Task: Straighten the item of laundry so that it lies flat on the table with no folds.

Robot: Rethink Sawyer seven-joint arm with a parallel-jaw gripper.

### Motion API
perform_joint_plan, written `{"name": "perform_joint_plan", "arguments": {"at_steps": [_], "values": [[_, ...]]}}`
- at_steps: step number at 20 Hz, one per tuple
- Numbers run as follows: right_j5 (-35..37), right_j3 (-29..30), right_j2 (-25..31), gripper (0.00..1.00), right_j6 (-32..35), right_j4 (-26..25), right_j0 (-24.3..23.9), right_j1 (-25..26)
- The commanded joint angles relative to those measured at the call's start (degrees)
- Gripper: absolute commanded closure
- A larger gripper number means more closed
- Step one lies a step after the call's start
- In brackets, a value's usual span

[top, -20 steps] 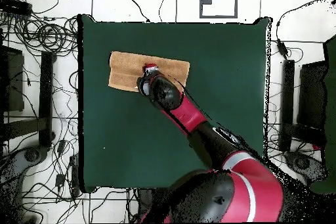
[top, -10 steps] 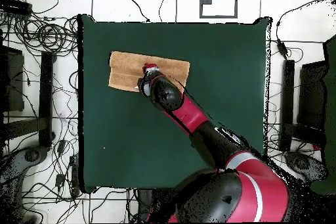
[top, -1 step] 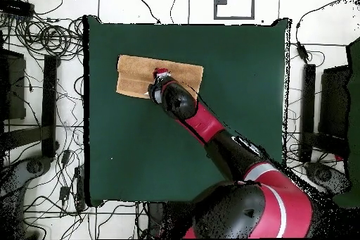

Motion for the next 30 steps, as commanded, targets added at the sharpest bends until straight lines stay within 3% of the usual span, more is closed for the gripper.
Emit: {"name": "perform_joint_plan", "arguments": {"at_steps": [1, 7, 14, 21, 25, 30], "values": [[0.6, 2.3, 2.6, 0.00, 8.7, -0.5, 1.0, 4.2], [1.3, -5.4, 2.6, 0.00, 6.2, 0.2, 1.3, 8.2], [-2.2, -7.2, 7.5, 0.00, 4.0, -6.2, -3.3, 12.0], [-6.7, -14.6, 6.7, 0.00, 4.0, -11.4, -1.8, 14.8], [-8.7, -17.9, 4.8, 0.00, 4.8, -12.5, 0.5, 13.1], [-6.2, -25.7, 7.1, 0.00, 0.9, -16.8, -0.6, 16.0]]}}
